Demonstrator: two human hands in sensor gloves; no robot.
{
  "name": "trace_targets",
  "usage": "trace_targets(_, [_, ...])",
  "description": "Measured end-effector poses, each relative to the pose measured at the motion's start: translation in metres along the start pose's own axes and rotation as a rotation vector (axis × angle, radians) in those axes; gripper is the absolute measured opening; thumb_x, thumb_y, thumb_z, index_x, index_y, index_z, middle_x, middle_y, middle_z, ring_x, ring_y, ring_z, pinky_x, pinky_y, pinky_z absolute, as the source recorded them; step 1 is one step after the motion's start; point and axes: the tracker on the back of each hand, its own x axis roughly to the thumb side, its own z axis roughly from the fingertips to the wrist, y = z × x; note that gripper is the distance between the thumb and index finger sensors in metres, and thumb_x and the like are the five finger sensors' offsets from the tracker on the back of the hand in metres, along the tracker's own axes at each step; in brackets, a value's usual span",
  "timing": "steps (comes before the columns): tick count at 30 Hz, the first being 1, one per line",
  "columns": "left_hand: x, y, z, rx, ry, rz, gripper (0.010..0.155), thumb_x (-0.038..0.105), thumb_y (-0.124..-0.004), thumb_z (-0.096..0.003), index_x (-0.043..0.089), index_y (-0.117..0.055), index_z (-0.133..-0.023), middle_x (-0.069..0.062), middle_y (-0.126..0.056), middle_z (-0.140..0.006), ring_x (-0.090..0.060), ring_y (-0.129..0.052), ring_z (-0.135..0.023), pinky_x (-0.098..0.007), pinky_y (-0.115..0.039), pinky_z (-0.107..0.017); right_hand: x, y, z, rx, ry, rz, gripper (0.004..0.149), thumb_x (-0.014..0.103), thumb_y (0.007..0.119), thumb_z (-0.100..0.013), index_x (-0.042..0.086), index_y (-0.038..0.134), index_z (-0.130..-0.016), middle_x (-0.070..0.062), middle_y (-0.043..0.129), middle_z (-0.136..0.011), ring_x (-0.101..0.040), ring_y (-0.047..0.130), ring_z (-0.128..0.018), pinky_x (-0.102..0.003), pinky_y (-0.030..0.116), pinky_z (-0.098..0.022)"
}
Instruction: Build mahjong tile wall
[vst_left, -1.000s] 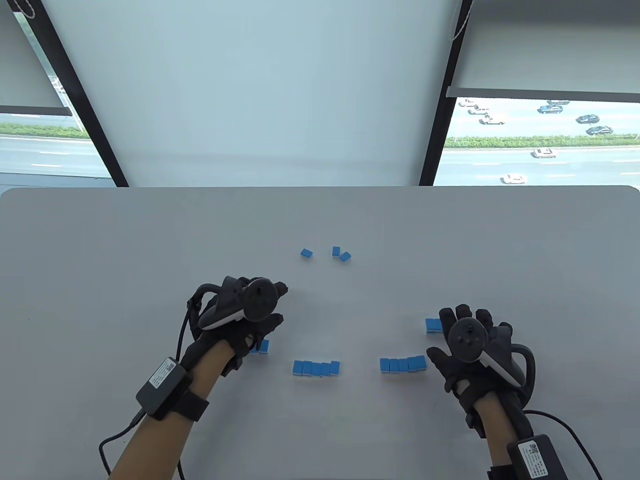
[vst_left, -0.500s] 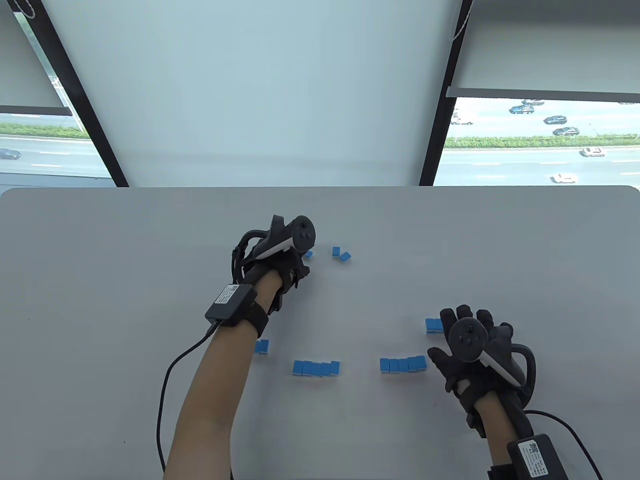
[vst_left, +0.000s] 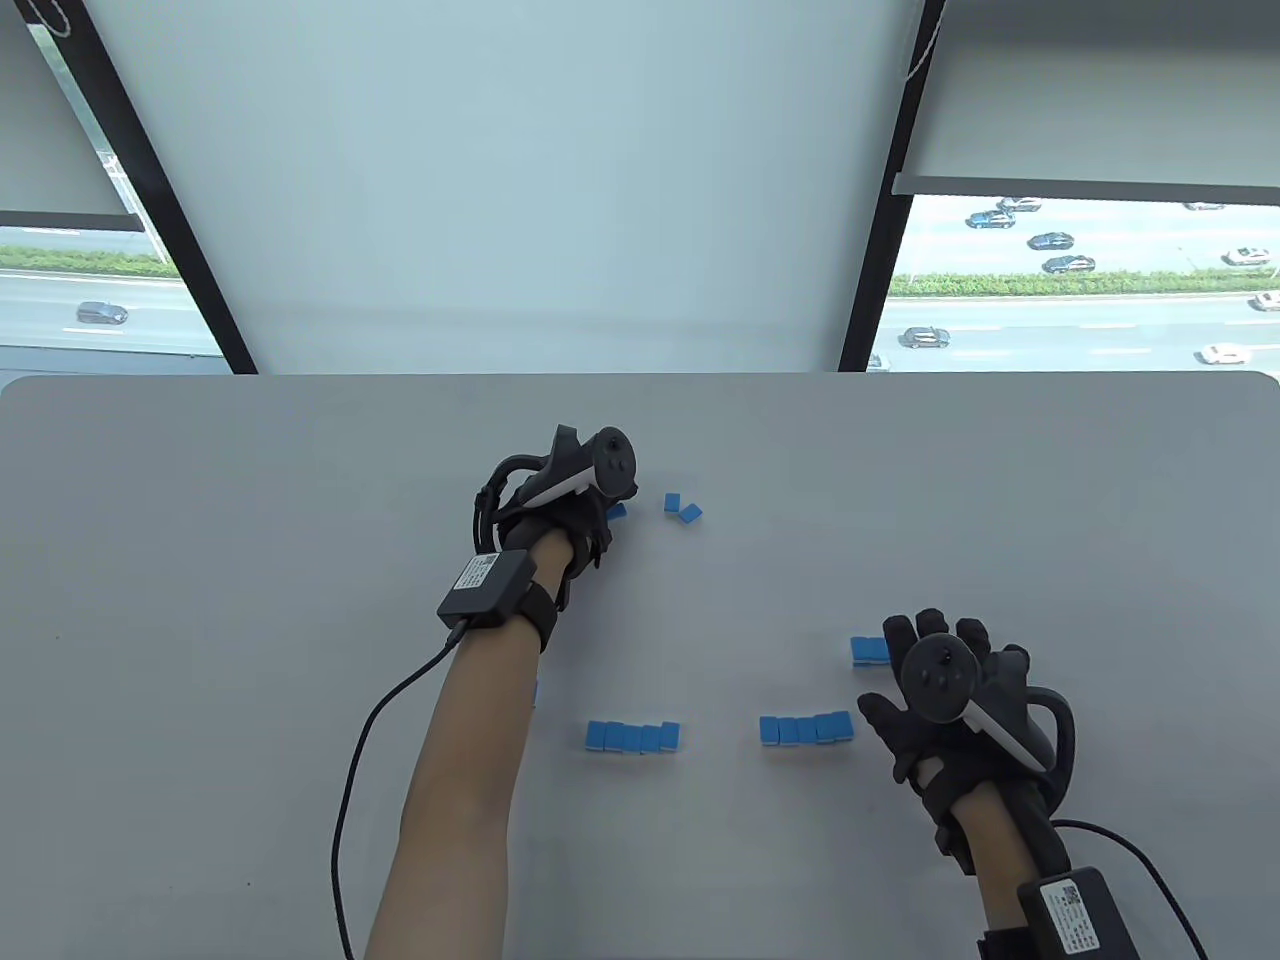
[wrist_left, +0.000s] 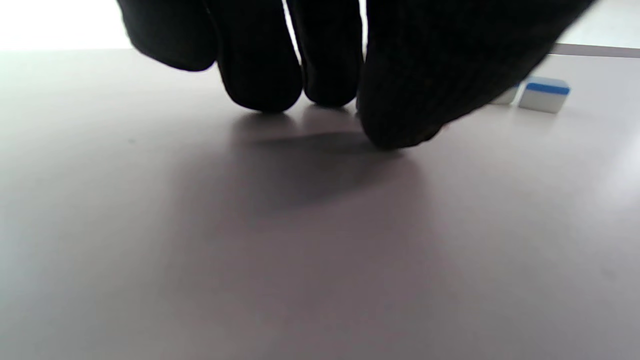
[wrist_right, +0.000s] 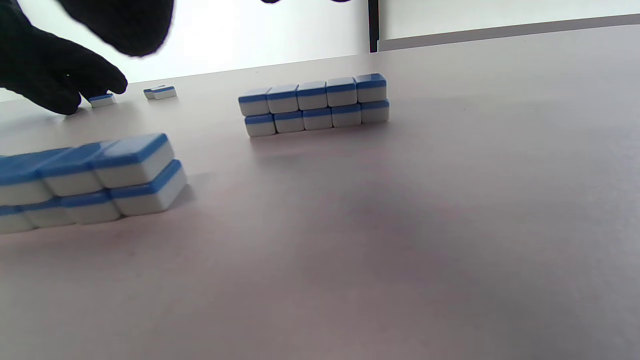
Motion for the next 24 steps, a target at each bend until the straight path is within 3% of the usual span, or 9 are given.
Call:
trace_targets(6, [0.010,0.001,0.001,0.024,-0.011,-0.072,0.061,0.042,-0.091,-0.0392,0.045,-0.071,-0.097,0.013,-0.082,-0.093,-0.022,-0.089,-0.078,-0.053,-0.072,-0.066,0.002,0.001,0.000,0.002,-0.004,0.004,0.080,0.064,0.067,-0.046,0.035,0.026,-0.109,0.000,0.019,-0.116,-0.040,0.016,-0.104,-0.066,0.014,-0.066])
trace_targets(10, [0.021,0.001,0.004,0.047,-0.013,-0.142,0.058,0.042,-0.092,-0.0378,0.036,-0.076,-0.093,0.010,-0.091,-0.083,-0.021,-0.095,-0.070,-0.052,-0.078,-0.061,0.002,0.001,0.000,0.000,-0.006,0.002,0.080,0.064,0.067,-0.046,0.035,0.026,-0.109,0.000,0.019,-0.116,-0.040,0.016,-0.104,-0.066,0.014,-0.066])
trace_targets(15, [0.023,0.002,0.018,-0.012,0.012,-0.146,0.058,0.042,-0.093,-0.0377,0.027,-0.079,-0.092,0.005,-0.094,-0.079,-0.022,-0.099,-0.065,-0.052,-0.081,-0.058,0.002,0.002,0.000,0.007,-0.006,-0.001,0.080,0.064,0.067,-0.046,0.035,0.026,-0.109,0.000,0.019,-0.116,-0.040,0.016,-0.104,-0.066,0.014,-0.066])
trace_targets(24, [-0.016,0.034,0.083,0.072,0.029,-0.089,0.058,0.040,-0.094,-0.0380,0.026,-0.079,-0.092,0.005,-0.095,-0.076,-0.020,-0.101,-0.061,-0.052,-0.083,-0.056,0.003,0.001,0.001,0.004,-0.013,-0.010,0.080,0.064,0.067,-0.046,0.035,0.026,-0.108,0.000,0.019,-0.116,-0.040,0.016,-0.104,-0.066,0.014,-0.067])
